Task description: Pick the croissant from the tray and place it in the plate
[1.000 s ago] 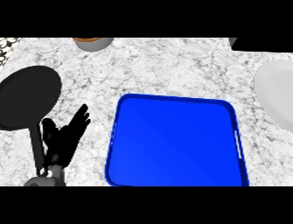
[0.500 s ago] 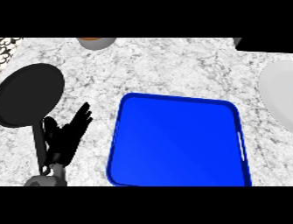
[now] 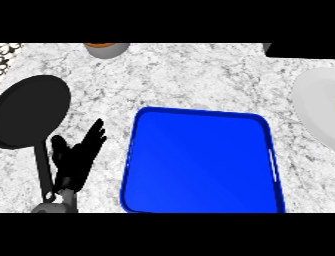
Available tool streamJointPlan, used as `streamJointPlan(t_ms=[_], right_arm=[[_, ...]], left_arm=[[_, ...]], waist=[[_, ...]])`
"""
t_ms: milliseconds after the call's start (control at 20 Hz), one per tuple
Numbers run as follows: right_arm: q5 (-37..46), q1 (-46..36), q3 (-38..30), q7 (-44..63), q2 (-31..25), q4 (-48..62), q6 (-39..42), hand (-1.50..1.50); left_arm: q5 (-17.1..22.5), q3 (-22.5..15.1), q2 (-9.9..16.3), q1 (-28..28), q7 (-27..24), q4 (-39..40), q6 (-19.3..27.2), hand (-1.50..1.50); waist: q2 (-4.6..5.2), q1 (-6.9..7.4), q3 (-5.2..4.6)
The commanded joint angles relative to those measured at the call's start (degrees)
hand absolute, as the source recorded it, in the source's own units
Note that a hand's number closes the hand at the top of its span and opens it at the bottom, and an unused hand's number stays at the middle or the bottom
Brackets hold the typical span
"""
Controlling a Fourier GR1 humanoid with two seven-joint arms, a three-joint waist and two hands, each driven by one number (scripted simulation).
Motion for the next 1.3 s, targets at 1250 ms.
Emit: streamJointPlan(t_ms=[1250], right_arm=[[-7.14, 24.64, 3.47, -12.18, -3.06, -3.16, 28.78, -1.5]], left_arm=[[-2.11, 1.73, -0.68, 1.26, 0.03, 0.93, 1.37, 0.0]], waist=[[-1.37, -2.76, -0.52]])
